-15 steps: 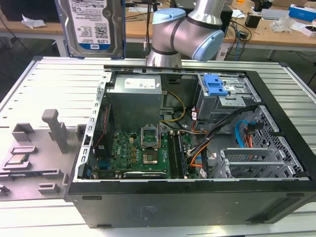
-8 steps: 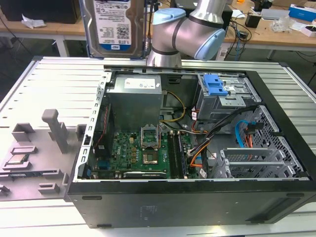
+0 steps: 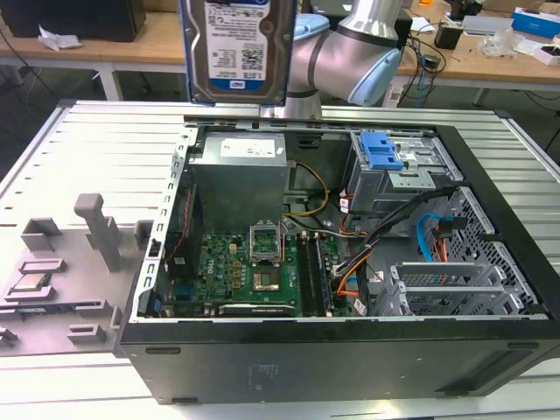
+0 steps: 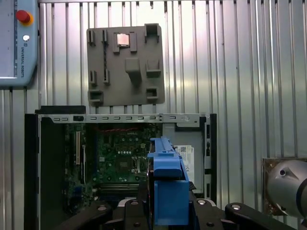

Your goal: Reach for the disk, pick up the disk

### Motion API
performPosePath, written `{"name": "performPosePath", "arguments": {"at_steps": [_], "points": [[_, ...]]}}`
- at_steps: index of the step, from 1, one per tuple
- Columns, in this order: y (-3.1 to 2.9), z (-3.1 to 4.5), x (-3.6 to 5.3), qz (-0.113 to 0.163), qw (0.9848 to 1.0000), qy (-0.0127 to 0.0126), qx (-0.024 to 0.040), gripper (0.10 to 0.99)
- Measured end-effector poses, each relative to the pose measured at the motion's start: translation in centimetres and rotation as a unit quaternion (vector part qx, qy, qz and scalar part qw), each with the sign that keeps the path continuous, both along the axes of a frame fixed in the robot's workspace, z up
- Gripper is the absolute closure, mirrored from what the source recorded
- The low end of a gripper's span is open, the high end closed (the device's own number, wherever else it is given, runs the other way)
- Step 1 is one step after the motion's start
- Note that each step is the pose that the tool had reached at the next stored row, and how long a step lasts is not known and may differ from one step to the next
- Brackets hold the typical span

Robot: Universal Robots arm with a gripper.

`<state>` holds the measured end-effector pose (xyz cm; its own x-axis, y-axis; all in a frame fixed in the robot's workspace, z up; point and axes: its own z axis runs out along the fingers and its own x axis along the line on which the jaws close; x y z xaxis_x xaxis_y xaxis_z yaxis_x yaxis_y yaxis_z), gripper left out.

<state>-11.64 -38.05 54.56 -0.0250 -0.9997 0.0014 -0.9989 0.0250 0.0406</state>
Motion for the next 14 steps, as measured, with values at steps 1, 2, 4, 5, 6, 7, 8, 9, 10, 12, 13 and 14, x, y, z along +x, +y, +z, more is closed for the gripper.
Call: {"name": "performPosePath", "arguments": {"at_steps": [1,2,4,5,6,7,8,9,10,12,13,14], "points": [[0.00,0.00,0.36,0.000,1.0000,0.0000,0.0000,0.722],[0.00,0.00,0.81,0.000,1.0000,0.0001,0.0000,0.722],[0.00,0.00,1.77,0.000,1.0000,0.0002,0.0000,0.722],[0.00,0.00,2.40,0.000,1.0000,0.0002,0.0000,0.722],[0.01,0.00,3.13,0.000,1.0000,0.0003,0.0000,0.722],[0.01,0.00,3.72,0.000,1.0000,0.0003,0.0000,0.722],[0.01,0.00,4.35,0.000,1.0000,0.0003,0.0000,0.722],[0.01,0.00,4.67,0.000,1.0000,0.0003,0.0000,0.722],[0.01,0.00,5.03,0.000,1.0000,0.0004,0.0000,0.722],[0.01,0.00,5.72,0.000,1.0000,0.0004,0.0000,0.722],[0.01,0.00,6.16,0.000,1.0000,0.0004,0.0000,0.722],[0.02,0.00,6.48,0.000,1.0000,0.0005,0.0000,0.722]]}}
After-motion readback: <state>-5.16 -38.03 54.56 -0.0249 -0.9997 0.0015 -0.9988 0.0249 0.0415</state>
